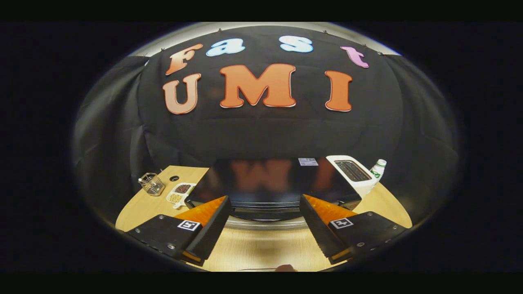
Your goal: Open the toaster oven, put the food inside, and close the toaster oven door.
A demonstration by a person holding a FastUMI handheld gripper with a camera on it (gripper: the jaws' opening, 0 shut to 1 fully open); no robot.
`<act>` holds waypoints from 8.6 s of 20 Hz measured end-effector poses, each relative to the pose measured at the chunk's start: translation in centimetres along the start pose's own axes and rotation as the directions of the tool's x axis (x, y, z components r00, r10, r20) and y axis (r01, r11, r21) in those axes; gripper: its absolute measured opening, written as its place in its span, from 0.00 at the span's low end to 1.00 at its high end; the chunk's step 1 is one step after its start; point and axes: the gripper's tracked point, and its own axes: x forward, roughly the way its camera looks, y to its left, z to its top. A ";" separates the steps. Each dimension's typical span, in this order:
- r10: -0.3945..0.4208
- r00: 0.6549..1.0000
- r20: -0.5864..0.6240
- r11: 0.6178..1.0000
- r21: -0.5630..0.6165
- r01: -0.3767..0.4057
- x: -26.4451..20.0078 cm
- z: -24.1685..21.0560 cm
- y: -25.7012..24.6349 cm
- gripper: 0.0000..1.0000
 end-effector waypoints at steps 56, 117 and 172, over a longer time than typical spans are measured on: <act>-0.004 0.967 -0.254 1.000 0.015 0.008 -5.0 -22.6 -1.5 0.99; -0.095 0.993 0.068 0.870 0.490 0.049 -17.2 -20.6 -0.1 0.38; 0.095 0.977 0.189 0.824 0.536 -0.184 -1.1 -9.0 3.3 0.98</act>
